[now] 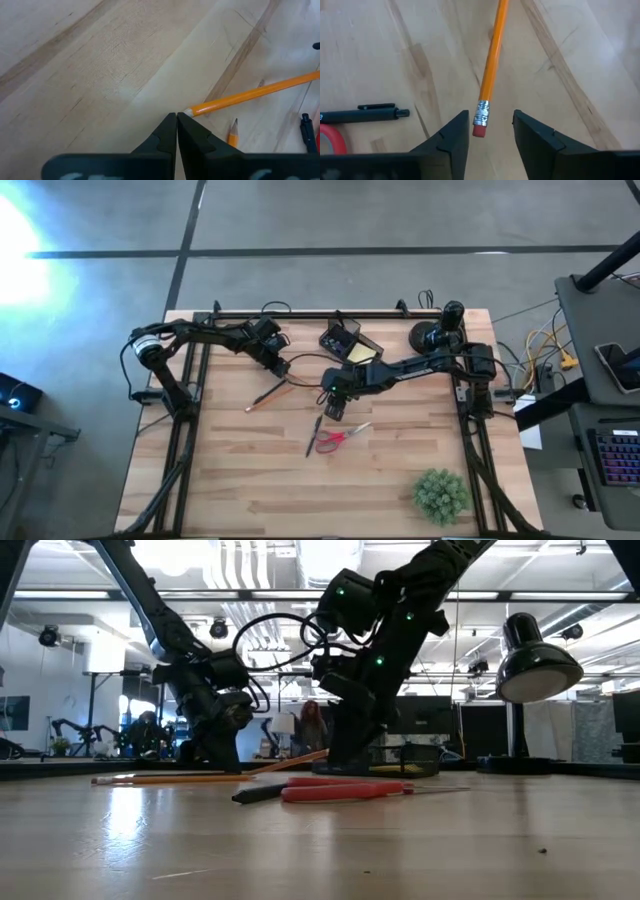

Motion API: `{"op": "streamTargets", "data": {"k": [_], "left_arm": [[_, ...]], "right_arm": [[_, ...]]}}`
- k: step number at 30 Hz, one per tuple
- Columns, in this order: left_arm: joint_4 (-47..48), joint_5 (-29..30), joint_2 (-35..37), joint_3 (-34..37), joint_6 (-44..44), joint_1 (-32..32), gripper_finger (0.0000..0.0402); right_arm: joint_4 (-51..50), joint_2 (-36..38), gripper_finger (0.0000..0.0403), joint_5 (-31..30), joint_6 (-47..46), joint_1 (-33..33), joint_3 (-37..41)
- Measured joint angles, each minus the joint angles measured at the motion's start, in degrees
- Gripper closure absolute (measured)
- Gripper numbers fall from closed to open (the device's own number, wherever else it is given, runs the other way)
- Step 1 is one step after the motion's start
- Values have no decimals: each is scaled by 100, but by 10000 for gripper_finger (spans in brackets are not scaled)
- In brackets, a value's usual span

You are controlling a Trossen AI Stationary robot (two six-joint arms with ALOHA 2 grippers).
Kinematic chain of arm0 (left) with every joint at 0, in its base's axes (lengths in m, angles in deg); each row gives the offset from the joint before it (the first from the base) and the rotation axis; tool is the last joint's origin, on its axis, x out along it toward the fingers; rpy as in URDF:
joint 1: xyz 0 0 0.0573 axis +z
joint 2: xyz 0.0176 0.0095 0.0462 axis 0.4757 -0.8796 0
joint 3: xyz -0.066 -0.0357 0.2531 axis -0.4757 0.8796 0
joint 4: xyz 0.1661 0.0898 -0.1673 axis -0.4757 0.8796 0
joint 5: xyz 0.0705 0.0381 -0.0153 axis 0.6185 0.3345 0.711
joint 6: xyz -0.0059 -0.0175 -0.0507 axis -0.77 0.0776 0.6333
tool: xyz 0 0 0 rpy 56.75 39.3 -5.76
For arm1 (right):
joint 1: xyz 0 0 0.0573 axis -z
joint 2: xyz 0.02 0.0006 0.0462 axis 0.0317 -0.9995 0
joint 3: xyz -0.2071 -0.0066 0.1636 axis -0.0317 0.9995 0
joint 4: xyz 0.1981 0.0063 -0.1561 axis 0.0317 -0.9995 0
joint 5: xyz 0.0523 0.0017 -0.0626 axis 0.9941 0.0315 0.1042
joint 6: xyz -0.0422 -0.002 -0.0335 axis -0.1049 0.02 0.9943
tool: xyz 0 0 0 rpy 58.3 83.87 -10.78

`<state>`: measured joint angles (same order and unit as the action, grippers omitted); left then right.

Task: Pick and place office supplies into organizer
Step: Put the right pencil into the desk organizer

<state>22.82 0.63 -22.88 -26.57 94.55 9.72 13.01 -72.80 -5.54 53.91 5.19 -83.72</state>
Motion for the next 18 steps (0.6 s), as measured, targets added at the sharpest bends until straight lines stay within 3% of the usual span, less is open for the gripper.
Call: {"op": "streamTargets", "data": {"k": [18], "left_arm": [[-17, -13, 0, 7, 2, 0, 401]], "right_arm": [[214, 4, 346, -5, -4, 2, 0]]}}
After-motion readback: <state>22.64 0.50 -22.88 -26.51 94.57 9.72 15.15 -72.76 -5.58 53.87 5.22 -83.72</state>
